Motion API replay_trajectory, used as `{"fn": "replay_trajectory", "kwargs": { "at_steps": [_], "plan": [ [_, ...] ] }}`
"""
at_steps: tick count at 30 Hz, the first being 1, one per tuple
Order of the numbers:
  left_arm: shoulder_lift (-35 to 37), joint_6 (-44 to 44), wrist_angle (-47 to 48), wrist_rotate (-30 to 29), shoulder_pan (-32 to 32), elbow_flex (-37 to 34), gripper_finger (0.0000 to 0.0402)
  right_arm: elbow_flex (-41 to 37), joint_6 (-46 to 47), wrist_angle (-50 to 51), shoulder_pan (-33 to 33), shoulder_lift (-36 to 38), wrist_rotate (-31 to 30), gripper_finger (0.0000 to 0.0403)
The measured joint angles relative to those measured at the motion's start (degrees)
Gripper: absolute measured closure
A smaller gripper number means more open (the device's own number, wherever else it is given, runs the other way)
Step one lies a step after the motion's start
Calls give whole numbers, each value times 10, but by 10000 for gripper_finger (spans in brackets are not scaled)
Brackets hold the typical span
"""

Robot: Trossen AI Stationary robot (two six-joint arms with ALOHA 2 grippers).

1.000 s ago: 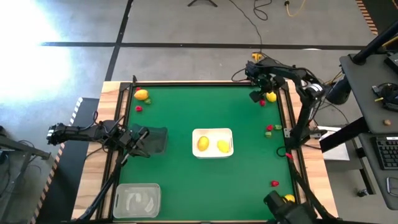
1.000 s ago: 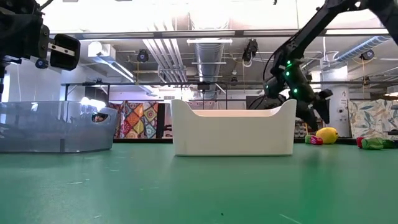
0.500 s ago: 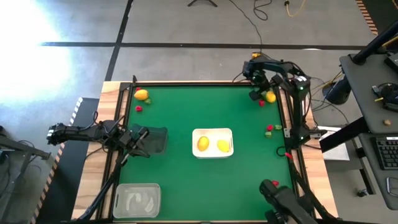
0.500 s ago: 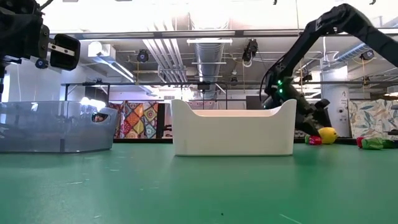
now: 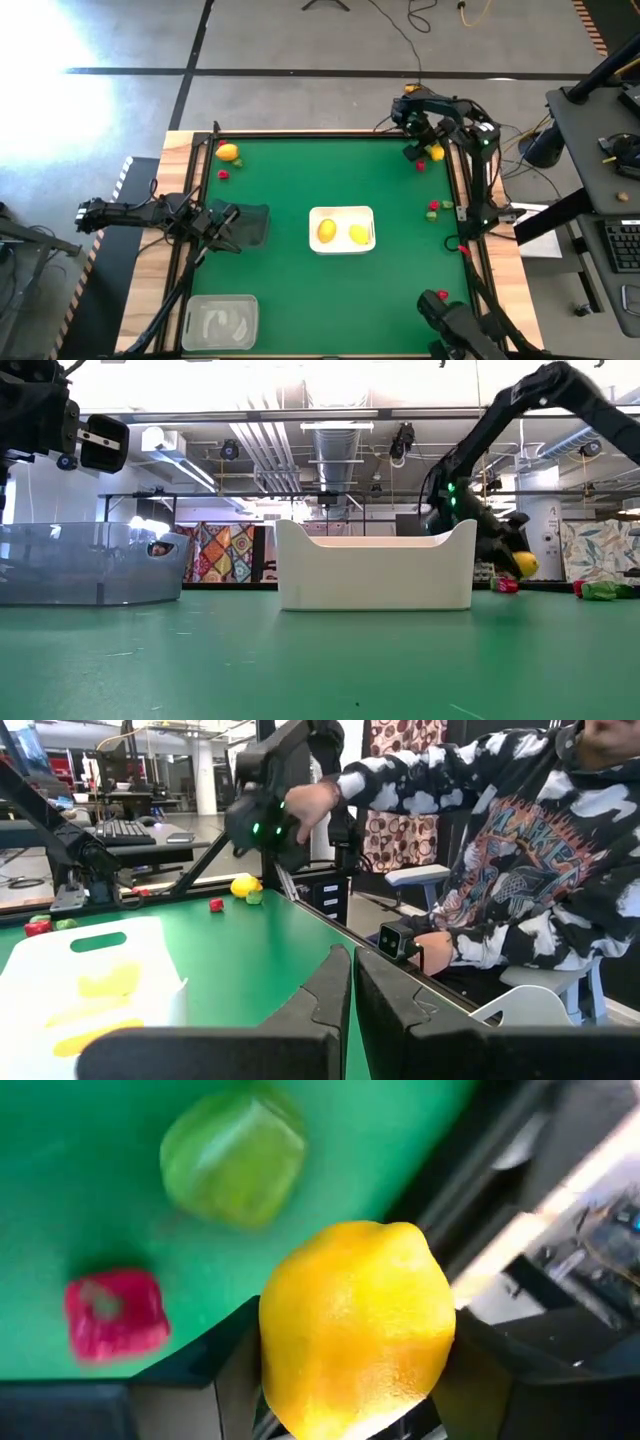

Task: Sort produce into baskets
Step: Put the yellow lemon into the white bin

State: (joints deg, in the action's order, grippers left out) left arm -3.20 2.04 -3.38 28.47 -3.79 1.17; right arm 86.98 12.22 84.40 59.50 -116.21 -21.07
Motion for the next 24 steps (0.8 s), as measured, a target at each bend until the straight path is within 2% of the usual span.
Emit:
{"fn": "replay_trajectory", "kwargs": {
  "at_steps": [4, 7, 13, 15, 19, 24],
  "plan": [
    [0, 0, 0, 0, 0, 0, 400, 0, -7, 12, -35, 89, 0, 184],
    [0, 0, 0, 0, 0, 0, 400, -2, -17, -1, -95, 177, 21, 183],
    [0, 0, 0, 0, 0, 0, 400, -60, -33, -190, -292, 358, 161, 182],
    [0, 0, 0, 0, 0, 0, 400, -96, -28, -275, -365, 399, 184, 182],
    [0, 0, 0, 0, 0, 0, 400, -164, 14, -396, -487, 429, 172, 182],
    [0, 0, 0, 0, 0, 0, 400, -231, 44, -522, -577, 404, 151, 182]
  ]
}}
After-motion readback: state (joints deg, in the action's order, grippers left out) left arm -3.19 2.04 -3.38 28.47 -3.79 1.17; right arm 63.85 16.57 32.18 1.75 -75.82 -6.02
